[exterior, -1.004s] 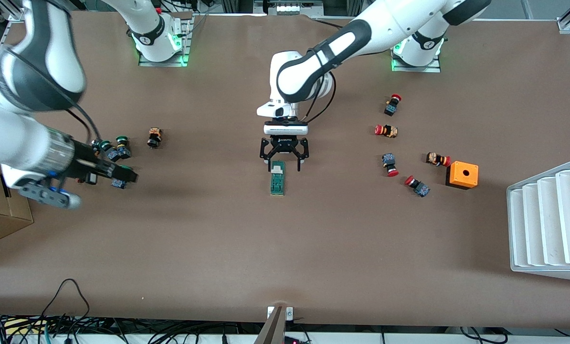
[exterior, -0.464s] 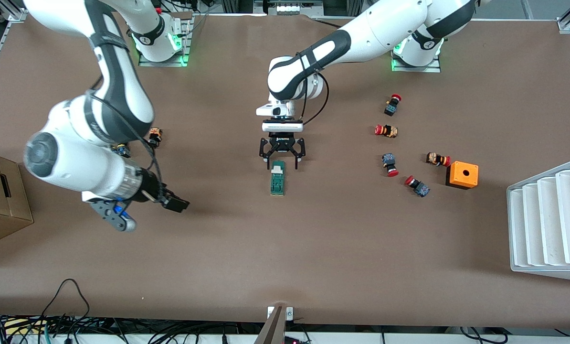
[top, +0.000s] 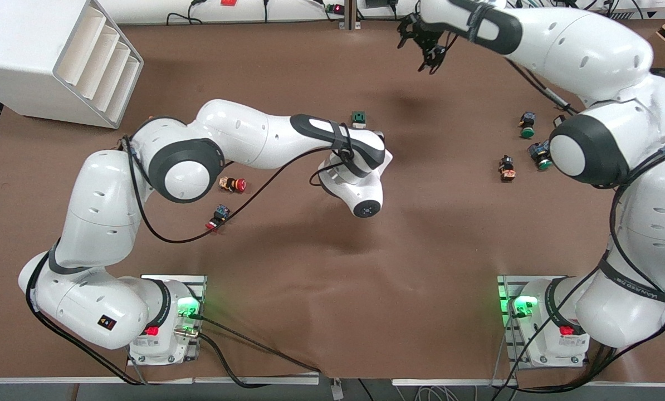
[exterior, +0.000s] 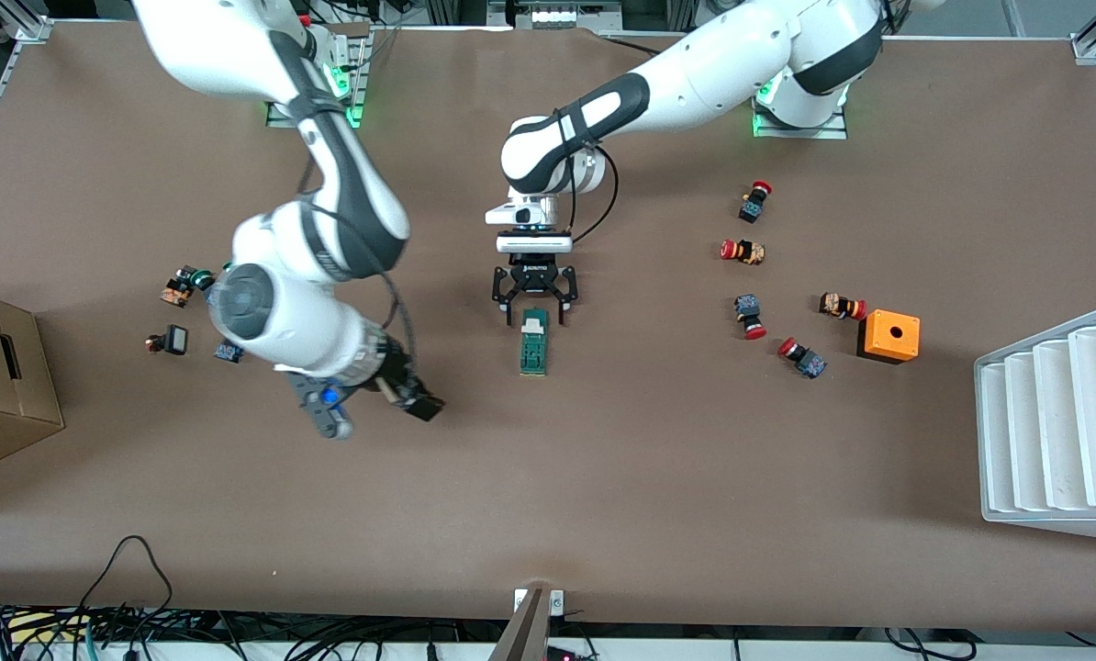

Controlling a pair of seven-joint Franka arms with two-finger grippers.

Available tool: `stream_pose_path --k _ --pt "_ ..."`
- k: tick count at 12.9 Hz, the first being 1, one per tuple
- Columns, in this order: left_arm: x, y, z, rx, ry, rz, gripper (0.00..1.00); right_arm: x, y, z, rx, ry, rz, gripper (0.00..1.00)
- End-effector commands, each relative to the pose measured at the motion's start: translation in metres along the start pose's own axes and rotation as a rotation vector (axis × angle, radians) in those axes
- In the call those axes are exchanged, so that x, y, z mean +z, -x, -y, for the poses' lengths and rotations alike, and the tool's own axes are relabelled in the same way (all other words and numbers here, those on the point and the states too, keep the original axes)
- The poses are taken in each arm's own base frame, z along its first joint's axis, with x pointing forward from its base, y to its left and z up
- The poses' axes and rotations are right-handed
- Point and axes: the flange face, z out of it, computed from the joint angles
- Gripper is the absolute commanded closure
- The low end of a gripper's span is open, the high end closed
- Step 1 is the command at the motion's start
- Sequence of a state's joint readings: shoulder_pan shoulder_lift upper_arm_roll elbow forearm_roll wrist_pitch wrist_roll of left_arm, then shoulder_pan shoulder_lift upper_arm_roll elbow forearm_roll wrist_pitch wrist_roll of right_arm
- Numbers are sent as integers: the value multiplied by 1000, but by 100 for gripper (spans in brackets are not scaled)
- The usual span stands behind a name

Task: Close load switch with both arms
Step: 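Grasp the green switch with the left gripper while the right gripper approaches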

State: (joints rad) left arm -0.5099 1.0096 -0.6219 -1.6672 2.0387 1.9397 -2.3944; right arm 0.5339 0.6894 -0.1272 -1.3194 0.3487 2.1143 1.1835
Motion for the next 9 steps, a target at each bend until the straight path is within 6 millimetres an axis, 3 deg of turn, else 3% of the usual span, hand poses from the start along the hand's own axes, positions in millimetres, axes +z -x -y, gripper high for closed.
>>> stream_pose_path --k 1,3,5,6,9 --pt "10 11 -8 -18 25 -51 0 22 28 13 88 -25 -3 1" --pt "11 20 -7 -6 29 -48 0 50 65 18 141 -28 -8 3" --pt "11 21 -7 -5 28 -49 4 69 99 17 174 -21 -8 13" --pt "12 21 -6 -4 28 -51 12 78 112 14 191 -9 -4 19" --pt "12 24 -6 -2 26 -51 58 95 139 6 220 -5 -9 34"
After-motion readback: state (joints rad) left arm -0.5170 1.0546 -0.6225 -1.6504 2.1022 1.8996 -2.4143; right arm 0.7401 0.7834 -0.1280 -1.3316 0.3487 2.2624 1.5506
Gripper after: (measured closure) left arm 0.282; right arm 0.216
